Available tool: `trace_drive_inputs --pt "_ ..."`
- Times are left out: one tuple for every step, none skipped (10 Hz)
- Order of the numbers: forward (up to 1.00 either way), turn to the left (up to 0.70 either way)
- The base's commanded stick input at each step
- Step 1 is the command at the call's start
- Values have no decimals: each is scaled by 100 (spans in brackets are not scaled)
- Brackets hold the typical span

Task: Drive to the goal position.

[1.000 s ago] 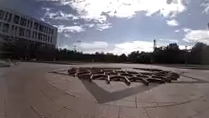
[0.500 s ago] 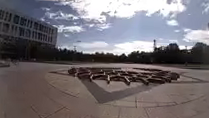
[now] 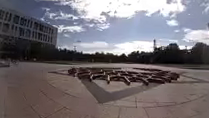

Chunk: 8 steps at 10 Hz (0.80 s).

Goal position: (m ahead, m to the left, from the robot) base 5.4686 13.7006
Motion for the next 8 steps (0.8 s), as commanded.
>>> trace_drive_inputs --pt "5 -1" --pt "5 -1" --pt "5 -1" --pt "5 -1" --pt "5 -1" --pt "5 -1" --pt "5 -1" --pt "5 -1"
